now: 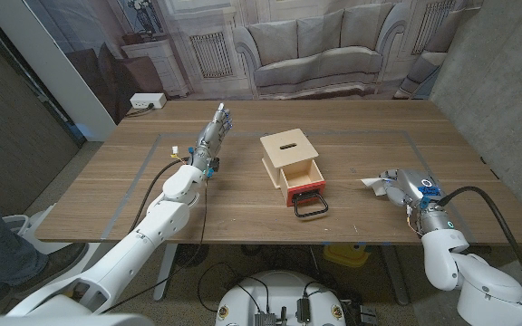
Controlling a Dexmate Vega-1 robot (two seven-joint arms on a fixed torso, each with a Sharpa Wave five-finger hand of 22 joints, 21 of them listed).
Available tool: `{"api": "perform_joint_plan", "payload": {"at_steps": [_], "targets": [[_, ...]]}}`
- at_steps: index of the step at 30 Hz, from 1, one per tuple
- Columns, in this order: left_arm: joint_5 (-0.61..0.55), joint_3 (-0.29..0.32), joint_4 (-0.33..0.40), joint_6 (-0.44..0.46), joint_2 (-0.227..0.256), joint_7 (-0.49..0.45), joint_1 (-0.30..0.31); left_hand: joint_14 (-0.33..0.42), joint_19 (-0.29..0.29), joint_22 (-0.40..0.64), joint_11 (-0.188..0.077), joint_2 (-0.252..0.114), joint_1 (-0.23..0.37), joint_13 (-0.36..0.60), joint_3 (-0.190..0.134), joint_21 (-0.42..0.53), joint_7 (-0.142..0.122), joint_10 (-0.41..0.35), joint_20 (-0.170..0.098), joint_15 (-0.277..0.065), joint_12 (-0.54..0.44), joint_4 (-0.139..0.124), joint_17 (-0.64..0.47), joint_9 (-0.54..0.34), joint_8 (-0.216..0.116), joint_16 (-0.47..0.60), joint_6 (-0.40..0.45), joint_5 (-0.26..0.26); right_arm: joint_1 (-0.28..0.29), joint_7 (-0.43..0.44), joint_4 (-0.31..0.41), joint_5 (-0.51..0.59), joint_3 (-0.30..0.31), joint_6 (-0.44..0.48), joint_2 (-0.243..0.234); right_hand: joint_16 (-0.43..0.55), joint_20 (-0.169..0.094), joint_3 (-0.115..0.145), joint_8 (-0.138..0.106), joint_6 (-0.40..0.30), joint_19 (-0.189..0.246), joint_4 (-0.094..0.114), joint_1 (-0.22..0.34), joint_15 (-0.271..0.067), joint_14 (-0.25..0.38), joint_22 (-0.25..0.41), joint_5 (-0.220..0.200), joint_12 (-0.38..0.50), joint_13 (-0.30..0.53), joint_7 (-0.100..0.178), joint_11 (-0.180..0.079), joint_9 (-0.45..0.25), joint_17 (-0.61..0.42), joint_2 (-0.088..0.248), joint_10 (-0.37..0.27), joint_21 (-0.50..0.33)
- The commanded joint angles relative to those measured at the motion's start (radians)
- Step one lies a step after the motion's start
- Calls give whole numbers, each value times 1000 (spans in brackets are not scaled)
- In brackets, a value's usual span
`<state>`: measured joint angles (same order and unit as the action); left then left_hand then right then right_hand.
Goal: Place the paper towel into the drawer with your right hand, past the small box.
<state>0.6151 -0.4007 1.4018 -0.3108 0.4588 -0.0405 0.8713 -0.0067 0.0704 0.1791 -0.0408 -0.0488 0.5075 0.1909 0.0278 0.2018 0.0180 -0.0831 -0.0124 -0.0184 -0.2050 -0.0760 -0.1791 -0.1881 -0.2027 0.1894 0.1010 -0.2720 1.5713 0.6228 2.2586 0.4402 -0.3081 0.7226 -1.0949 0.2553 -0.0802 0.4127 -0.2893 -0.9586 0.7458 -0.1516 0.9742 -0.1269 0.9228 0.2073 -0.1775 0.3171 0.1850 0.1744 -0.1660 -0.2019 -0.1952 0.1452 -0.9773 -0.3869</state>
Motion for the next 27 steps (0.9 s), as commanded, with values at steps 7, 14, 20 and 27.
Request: {"api": "perform_joint_plan", "payload": {"at_steps": [7, 14, 20, 27], "targets": [[-7, -5, 13, 13, -2, -18, -1, 9, -1, 2, 0, -9, 3, 2, 8, -1, 1, -6, -7, 0, -1, -3, -4, -3, 3, 0, -3, 3, 45, -14, 33, 22, 61, -64, 3, -7, -124, -4, -1, -15, 7, 3, 5, -110, 11, 1, 0, -3, 1, -4, -4, -6, 0, -1, -11, -9], [-12, -6, 15, 15, -7, -27, -8, 9, -1, 2, -2, -9, 4, 2, 8, 0, 4, -6, -7, 1, -1, -3, -4, -4, 3, 0, -2, 3, 52, -21, 33, 30, 82, -105, 14, -10, -124, -4, 0, -18, 5, 3, 6, -110, 12, 1, 0, -6, 1, -5, -1, -6, 1, -1, -11, -9], [-13, -7, 26, 26, -5, -31, -14, 8, -1, 2, -1, -10, 5, 2, 9, -1, 4, -7, -7, 1, -1, -3, -4, -4, 2, 0, -1, 3, 61, -25, 40, 44, 97, -128, 29, -12, -124, -5, 0, -23, 4, 3, 7, -110, 13, 2, 0, -7, 1, -7, -5, -6, 1, -1, -12, -9], [-10, -2, 48, 33, 12, -27, -1, 8, -2, 2, 1, -10, 5, 2, 10, 0, 6, -7, -9, 0, -1, -3, -4, -4, 2, 0, -2, 3, 52, -49, 60, 89, 82, -139, 37, -13, -124, -5, 1, -25, 3, 3, 8, -110, 13, 2, 0, -9, 1, -9, -3, -7, 1, 0, -13, -9]]}}
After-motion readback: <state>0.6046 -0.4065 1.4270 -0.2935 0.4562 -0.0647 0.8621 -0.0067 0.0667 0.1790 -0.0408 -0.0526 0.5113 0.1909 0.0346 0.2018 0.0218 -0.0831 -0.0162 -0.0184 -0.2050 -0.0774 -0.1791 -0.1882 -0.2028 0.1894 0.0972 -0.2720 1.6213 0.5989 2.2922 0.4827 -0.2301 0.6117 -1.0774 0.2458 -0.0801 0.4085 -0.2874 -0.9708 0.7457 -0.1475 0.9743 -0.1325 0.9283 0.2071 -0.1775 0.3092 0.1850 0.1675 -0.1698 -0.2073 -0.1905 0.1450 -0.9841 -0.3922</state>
